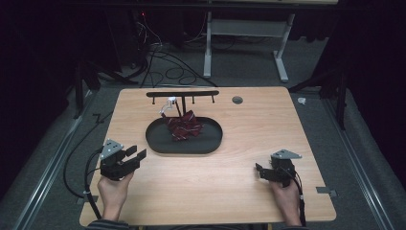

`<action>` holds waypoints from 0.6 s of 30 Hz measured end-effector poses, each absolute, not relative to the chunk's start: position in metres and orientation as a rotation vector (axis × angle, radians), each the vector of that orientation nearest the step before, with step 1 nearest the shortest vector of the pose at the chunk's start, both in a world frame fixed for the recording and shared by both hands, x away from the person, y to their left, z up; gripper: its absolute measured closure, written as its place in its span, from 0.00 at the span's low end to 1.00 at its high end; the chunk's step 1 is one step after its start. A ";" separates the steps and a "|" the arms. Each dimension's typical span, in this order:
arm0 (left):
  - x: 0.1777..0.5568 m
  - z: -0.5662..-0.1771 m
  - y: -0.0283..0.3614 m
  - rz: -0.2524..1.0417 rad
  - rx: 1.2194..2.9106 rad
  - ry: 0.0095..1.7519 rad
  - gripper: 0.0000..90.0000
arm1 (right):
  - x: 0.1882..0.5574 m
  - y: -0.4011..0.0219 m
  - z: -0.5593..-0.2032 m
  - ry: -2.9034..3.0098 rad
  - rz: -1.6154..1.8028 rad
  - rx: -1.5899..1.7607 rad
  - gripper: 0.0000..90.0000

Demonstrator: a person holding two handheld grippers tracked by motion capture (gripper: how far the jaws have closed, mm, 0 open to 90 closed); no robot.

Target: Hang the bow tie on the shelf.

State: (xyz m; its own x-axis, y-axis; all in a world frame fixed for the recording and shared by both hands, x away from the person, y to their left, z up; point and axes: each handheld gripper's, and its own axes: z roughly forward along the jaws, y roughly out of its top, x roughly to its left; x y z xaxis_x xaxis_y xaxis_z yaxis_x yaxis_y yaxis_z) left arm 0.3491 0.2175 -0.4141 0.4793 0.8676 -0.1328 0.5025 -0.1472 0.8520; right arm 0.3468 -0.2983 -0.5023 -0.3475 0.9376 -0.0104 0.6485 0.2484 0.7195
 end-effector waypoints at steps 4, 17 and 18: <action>0.348 -0.417 0.219 0.490 1.800 1.165 0.62 | 0.347 -0.298 -0.502 2.085 0.877 1.444 0.31; 0.345 -0.429 0.219 0.467 1.809 1.189 0.62 | 0.347 -0.298 -0.502 2.085 0.876 1.444 0.31; 0.345 -0.430 0.219 0.466 1.806 1.191 0.62 | 0.347 -0.298 -0.502 2.085 0.876 1.444 0.31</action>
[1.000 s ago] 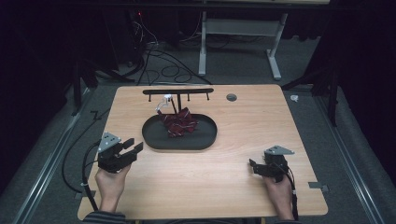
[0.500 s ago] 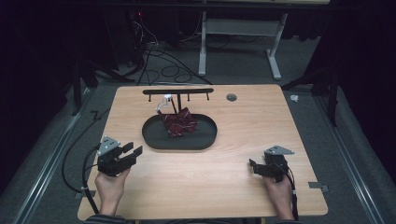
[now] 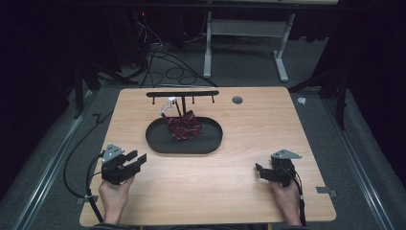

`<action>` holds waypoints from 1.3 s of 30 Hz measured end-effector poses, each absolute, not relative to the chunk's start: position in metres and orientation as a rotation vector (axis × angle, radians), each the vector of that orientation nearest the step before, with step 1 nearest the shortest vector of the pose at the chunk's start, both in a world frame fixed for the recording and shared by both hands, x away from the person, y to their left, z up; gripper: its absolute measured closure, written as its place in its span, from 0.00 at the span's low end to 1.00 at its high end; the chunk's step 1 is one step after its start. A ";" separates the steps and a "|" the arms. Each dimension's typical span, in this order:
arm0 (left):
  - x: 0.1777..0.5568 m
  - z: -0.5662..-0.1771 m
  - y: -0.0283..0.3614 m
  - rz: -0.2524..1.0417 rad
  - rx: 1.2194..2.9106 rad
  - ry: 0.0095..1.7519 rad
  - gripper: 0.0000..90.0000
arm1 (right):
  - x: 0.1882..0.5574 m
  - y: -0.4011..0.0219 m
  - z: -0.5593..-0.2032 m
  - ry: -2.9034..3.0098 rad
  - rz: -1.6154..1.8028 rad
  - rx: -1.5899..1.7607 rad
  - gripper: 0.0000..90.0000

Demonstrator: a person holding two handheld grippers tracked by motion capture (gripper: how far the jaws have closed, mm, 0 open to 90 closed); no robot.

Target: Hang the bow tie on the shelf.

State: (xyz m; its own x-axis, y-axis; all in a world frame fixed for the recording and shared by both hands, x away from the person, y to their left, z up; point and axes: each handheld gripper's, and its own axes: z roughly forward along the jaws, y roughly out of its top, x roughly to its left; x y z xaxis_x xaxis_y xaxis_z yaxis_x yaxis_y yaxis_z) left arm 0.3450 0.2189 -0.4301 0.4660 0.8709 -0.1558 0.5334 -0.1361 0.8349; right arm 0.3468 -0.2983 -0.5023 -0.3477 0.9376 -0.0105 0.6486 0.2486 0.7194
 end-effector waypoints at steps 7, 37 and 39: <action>0.344 -0.438 0.219 0.450 1.807 1.209 0.62 | 0.347 -0.298 -0.502 2.085 0.877 1.444 0.31; 0.339 -0.472 0.210 0.384 1.827 1.256 0.62 | 0.347 -0.298 -0.502 2.085 0.876 1.445 0.31; 0.339 -0.474 0.209 0.384 1.834 1.257 0.62 | 0.347 -0.298 -0.502 2.085 0.876 1.444 0.31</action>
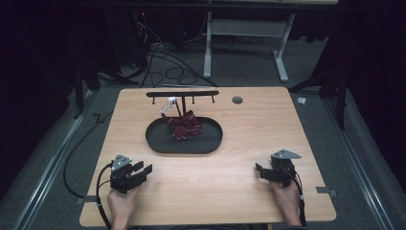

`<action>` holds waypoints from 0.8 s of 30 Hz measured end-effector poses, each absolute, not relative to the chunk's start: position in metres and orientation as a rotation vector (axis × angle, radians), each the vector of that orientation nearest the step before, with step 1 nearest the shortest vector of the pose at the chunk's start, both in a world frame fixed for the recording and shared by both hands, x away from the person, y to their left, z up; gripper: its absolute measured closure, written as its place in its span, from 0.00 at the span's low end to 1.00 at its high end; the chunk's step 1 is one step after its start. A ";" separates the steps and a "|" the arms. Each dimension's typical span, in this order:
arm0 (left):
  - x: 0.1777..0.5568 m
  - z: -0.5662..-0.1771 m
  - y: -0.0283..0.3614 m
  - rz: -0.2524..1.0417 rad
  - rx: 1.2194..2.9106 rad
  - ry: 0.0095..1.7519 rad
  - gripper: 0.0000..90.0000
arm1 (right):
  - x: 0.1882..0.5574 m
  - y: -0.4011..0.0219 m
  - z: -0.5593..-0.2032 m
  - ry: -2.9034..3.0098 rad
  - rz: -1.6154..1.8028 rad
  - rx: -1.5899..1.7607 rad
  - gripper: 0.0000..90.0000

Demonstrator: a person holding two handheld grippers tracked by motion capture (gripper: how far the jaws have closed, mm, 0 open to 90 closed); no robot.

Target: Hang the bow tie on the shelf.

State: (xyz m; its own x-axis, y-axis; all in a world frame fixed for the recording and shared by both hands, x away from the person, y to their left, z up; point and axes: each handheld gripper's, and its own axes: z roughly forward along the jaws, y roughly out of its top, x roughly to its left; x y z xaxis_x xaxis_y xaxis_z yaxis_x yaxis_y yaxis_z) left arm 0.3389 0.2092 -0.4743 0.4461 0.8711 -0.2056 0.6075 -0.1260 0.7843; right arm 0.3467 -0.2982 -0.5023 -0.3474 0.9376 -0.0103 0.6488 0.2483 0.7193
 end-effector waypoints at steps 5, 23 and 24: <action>0.339 -0.480 0.206 0.376 1.845 1.260 0.62 | 0.347 -0.298 -0.502 2.085 0.876 1.444 0.31; 0.343 -0.500 0.186 0.367 1.917 1.258 0.60 | 0.347 -0.298 -0.502 2.085 0.875 1.444 0.31; 0.343 -0.500 0.186 0.367 1.917 1.258 0.60 | 0.347 -0.298 -0.502 2.085 0.875 1.444 0.31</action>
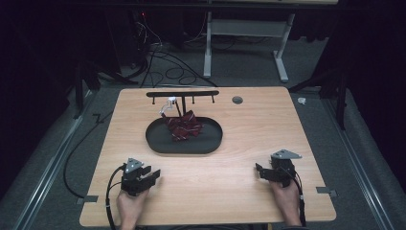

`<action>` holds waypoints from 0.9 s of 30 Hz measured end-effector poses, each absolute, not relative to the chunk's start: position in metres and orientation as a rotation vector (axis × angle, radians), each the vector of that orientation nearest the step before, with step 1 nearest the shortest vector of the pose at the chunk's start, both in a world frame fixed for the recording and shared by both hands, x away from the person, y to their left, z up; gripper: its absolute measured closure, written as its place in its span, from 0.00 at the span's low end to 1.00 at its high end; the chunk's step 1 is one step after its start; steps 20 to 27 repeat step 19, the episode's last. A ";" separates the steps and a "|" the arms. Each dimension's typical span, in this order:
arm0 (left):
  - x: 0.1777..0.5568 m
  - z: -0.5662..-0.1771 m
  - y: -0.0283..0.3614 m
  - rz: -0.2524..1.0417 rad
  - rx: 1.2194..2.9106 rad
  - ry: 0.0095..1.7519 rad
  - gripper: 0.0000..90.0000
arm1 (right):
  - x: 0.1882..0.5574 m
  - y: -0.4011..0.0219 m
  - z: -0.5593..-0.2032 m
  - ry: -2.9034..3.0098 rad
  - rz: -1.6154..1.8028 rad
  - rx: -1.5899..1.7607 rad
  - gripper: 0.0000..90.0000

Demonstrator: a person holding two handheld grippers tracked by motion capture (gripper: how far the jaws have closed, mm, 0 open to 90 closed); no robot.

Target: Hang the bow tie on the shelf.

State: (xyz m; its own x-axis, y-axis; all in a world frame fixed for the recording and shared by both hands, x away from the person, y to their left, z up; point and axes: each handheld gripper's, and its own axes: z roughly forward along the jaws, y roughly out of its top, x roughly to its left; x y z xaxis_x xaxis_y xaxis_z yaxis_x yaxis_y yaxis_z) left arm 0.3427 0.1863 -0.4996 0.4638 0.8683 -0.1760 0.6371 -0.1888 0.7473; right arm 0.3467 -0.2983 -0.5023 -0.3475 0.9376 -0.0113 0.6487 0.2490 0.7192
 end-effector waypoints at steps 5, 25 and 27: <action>0.344 -0.504 0.180 0.426 1.958 1.247 0.57 | 0.347 -0.298 -0.502 2.085 0.875 1.443 0.31; 0.343 -0.507 0.172 0.522 1.998 1.218 0.48 | 0.347 -0.298 -0.502 2.085 0.876 1.443 0.31; 0.343 -0.507 0.172 0.522 1.998 1.218 0.48 | 0.347 -0.298 -0.502 2.085 0.876 1.443 0.31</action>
